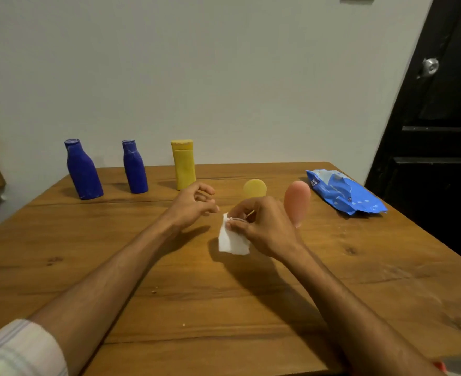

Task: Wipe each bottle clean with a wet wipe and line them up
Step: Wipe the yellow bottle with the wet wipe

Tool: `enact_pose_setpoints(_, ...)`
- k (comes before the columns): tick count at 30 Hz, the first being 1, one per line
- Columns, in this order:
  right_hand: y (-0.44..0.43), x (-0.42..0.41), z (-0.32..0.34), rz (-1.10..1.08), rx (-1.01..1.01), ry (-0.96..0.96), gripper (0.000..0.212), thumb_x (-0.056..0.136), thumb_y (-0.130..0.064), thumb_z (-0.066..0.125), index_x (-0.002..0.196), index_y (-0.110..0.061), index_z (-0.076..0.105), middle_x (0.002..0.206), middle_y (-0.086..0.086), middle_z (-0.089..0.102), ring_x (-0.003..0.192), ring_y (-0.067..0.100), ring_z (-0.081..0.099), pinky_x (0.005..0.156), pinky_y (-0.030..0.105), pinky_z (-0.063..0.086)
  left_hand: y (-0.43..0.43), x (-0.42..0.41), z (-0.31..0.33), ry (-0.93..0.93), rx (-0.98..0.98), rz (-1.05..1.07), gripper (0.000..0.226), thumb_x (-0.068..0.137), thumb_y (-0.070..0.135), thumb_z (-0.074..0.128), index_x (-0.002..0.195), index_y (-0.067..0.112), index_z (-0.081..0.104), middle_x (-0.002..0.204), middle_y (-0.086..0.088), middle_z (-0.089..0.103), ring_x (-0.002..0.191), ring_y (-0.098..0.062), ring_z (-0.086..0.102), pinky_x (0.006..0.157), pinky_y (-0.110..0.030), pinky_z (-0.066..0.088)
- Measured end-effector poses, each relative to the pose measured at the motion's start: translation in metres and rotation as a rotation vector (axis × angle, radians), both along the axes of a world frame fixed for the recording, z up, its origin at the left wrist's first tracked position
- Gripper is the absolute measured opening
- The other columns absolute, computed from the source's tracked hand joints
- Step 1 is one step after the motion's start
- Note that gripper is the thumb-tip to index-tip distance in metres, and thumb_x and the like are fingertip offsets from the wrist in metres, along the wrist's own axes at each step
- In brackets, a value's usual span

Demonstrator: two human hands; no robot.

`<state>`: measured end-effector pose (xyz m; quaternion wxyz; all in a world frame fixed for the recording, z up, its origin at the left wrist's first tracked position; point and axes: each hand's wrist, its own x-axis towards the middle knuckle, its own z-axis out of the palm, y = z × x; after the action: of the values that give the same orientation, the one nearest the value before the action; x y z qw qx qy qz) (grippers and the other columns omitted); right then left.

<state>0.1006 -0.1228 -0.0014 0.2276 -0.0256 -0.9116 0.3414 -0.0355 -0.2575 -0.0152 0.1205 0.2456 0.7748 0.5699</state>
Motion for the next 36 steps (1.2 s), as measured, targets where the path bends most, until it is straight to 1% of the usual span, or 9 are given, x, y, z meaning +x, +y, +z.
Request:
enact_pose_setpoints(2, -0.014, -0.015, 0.003, 0.019, -0.011, 0.022, 0.020, 0.084, -0.023, 0.073, 0.102, -0.014, 0.074, 0.096, -0.005, 0.068, 0.083, 0.004, 0.060, 0.062, 0.016, 0.049, -0.011, -0.010, -0.002, -0.002, 0.003, 0.064, 0.026, 0.086, 0.013, 0.069, 0.109, 0.017, 0.057, 0.109, -0.007, 0.061, 0.098, -0.020, 0.060, 0.066, -0.027, 0.045)
enact_pose_setpoints(6, -0.035, -0.049, 0.003, -0.017, -0.110, 0.122, 0.016, 0.083, -0.022, 0.074, 0.097, -0.013, 0.076, 0.087, -0.006, 0.068, 0.075, 0.001, 0.059, 0.058, 0.014, 0.050, -0.023, -0.034, -0.012, 0.043, 0.024, 0.246, 0.015, 0.086, 0.013, 0.070, 0.095, 0.015, 0.059, 0.099, -0.010, 0.063, 0.092, -0.026, 0.065, 0.071, -0.034, 0.055)
enact_pose_setpoints(11, -0.048, -0.087, -0.005, -0.074, -0.306, 0.169, 0.010, 0.084, -0.019, 0.073, 0.091, -0.013, 0.077, 0.083, -0.002, 0.073, 0.071, 0.006, 0.065, 0.056, 0.017, 0.050, -0.028, -0.066, -0.017, 0.128, 0.003, 0.405, 0.027, 0.083, 0.020, 0.076, 0.102, 0.017, 0.056, 0.094, -0.004, 0.065, 0.087, -0.020, 0.065, 0.080, -0.038, 0.058)
enact_pose_setpoints(15, -0.045, -0.105, -0.015, -0.136, -0.396, 0.127, 0.010, 0.086, -0.020, 0.071, 0.093, -0.014, 0.076, 0.084, -0.003, 0.072, 0.075, 0.006, 0.065, 0.055, 0.016, 0.048, -0.026, -0.094, -0.021, 0.099, -0.027, 0.390, 0.047, 0.079, 0.025, 0.080, 0.118, 0.017, 0.055, 0.109, -0.003, 0.063, 0.099, -0.020, 0.063, 0.090, -0.041, 0.056)
enact_pose_setpoints(18, -0.041, -0.115, -0.022, -0.172, -0.472, 0.080, 0.005, 0.085, -0.021, 0.072, 0.088, -0.018, 0.075, 0.081, -0.005, 0.071, 0.076, 0.009, 0.066, 0.058, 0.023, 0.053, -0.026, -0.109, -0.021, 0.129, -0.086, 0.349, 0.057, 0.078, 0.025, 0.080, 0.128, 0.013, 0.054, 0.122, -0.005, 0.061, 0.109, -0.020, 0.059, 0.095, -0.038, 0.053)
enact_pose_setpoints(23, -0.040, -0.122, -0.030, -0.172, -0.554, 0.025, 0.003, 0.084, -0.023, 0.074, 0.085, -0.020, 0.074, 0.079, -0.006, 0.071, 0.075, 0.008, 0.067, 0.058, 0.025, 0.054, -0.020, -0.127, -0.024, 0.133, -0.127, 0.286, 0.067, 0.077, 0.027, 0.081, 0.135, 0.014, 0.051, 0.134, -0.005, 0.058, 0.119, -0.021, 0.057, 0.096, -0.035, 0.049)
enact_pose_setpoints(26, -0.039, -0.123, -0.031, -0.153, -0.579, 0.007, 0.002, 0.084, -0.023, 0.074, 0.086, -0.022, 0.073, 0.081, -0.007, 0.070, 0.076, 0.006, 0.066, 0.057, 0.023, 0.052, -0.014, -0.135, -0.022, 0.132, -0.115, 0.238, 0.066, 0.078, 0.025, 0.080, 0.135, 0.016, 0.050, 0.135, -0.004, 0.057, 0.121, -0.022, 0.056, 0.092, -0.032, 0.048)
enact_pose_setpoints(32, -0.039, -0.124, -0.030, -0.129, -0.618, -0.008, 0.004, 0.083, -0.024, 0.075, 0.086, -0.024, 0.073, 0.083, -0.009, 0.070, 0.080, 0.006, 0.065, 0.064, 0.026, 0.055, -0.006, -0.146, -0.021, 0.093, -0.055, 0.192, 0.078, 0.074, 0.017, 0.083, 0.141, 0.019, 0.042, 0.136, -0.005, 0.058, 0.124, -0.023, 0.056, 0.103, -0.044, 0.048)
enact_pose_setpoints(36, -0.038, -0.125, -0.028, -0.137, -0.620, -0.015, 0.007, 0.083, -0.025, 0.076, 0.089, -0.024, 0.073, 0.087, -0.009, 0.070, 0.083, 0.006, 0.065, 0.065, 0.026, 0.056, -0.001, -0.149, -0.024, 0.081, -0.024, 0.202, 0.078, 0.076, 0.013, 0.081, 0.142, 0.016, 0.040, 0.136, -0.008, 0.057, 0.123, -0.025, 0.056, 0.095, -0.033, 0.049)
